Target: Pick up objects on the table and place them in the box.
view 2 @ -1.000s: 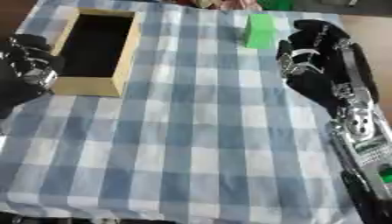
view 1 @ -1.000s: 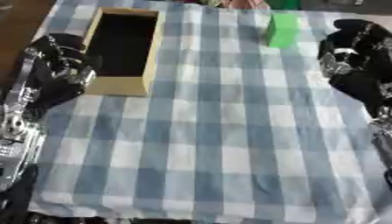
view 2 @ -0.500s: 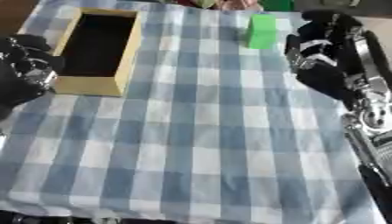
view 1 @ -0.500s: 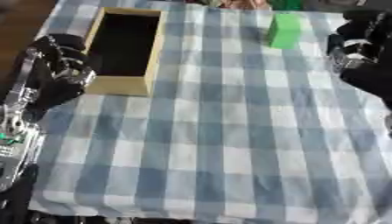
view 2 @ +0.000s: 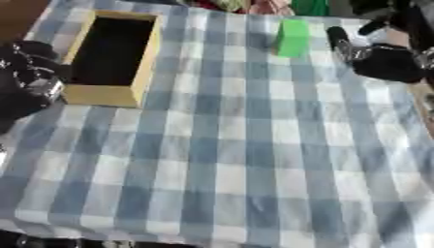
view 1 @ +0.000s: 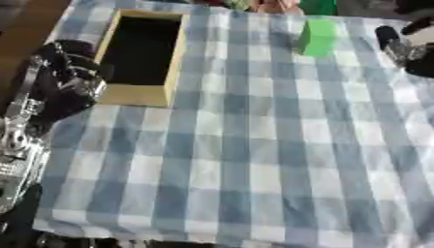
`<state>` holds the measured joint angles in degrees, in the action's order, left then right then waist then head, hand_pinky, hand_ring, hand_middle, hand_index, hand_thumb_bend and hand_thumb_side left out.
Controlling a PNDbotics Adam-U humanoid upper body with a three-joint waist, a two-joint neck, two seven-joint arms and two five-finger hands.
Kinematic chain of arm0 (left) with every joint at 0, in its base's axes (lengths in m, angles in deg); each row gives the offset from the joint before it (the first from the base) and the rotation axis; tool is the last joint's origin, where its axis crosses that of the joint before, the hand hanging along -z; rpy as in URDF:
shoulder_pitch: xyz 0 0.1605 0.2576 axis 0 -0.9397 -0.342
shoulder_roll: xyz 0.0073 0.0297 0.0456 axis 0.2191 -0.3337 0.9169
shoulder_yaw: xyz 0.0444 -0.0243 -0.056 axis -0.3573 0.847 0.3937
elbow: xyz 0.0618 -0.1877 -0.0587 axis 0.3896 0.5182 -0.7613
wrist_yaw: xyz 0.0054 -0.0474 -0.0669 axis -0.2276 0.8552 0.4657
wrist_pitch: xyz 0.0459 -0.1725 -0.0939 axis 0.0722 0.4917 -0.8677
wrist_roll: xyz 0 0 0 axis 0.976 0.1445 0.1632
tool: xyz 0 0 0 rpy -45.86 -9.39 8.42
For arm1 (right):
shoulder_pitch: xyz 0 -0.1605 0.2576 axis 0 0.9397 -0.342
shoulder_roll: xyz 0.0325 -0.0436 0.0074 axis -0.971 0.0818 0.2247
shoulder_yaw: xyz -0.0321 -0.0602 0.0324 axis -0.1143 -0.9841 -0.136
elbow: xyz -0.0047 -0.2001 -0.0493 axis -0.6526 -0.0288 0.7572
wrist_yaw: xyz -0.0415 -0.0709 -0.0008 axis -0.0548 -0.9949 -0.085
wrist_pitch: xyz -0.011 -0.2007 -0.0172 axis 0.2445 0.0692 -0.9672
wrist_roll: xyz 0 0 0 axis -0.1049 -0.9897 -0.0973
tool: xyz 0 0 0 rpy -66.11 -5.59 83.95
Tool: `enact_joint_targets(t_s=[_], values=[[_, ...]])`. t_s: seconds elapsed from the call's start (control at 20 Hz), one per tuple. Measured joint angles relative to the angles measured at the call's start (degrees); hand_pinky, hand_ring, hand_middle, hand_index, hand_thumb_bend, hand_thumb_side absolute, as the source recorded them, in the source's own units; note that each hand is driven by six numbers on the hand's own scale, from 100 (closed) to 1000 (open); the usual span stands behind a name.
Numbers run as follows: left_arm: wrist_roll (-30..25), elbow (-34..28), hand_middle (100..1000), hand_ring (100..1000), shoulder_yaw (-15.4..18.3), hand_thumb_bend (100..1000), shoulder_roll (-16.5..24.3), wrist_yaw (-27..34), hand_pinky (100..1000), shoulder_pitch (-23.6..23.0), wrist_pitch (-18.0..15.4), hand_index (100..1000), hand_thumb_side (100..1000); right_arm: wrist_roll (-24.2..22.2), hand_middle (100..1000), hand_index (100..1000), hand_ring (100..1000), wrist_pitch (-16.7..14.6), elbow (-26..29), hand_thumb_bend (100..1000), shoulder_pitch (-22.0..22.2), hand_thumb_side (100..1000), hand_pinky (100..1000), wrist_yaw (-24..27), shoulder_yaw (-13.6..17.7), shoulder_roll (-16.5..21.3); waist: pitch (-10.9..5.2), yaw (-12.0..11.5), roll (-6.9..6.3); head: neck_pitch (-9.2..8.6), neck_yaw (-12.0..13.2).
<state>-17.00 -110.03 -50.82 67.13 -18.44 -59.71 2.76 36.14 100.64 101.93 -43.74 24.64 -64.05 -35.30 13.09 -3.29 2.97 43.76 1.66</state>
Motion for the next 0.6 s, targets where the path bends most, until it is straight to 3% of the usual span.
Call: enact_joint_targets(t_s=[0.3,0.6], values=[[-0.22,0.09,582,600,-0.12,398,0.05,0.0,552,-0.06,0.03,681,100,-13.46,830,886,912,-1.8,-4.53,453,-4.29,100,764,-7.54,0.06,2.17,-0.4,-0.43,0.34,0.01,-0.28],[-0.52,0.08,581,600,-0.52,399,0.13,0.0,552,-0.07,0.02,681,100,-20.23,838,901,924,-3.58,-10.6,472,-9.04,100,781,-14.83,0.16,1.93,-0.8,-1.05,0.66,0.01,-1.51]])
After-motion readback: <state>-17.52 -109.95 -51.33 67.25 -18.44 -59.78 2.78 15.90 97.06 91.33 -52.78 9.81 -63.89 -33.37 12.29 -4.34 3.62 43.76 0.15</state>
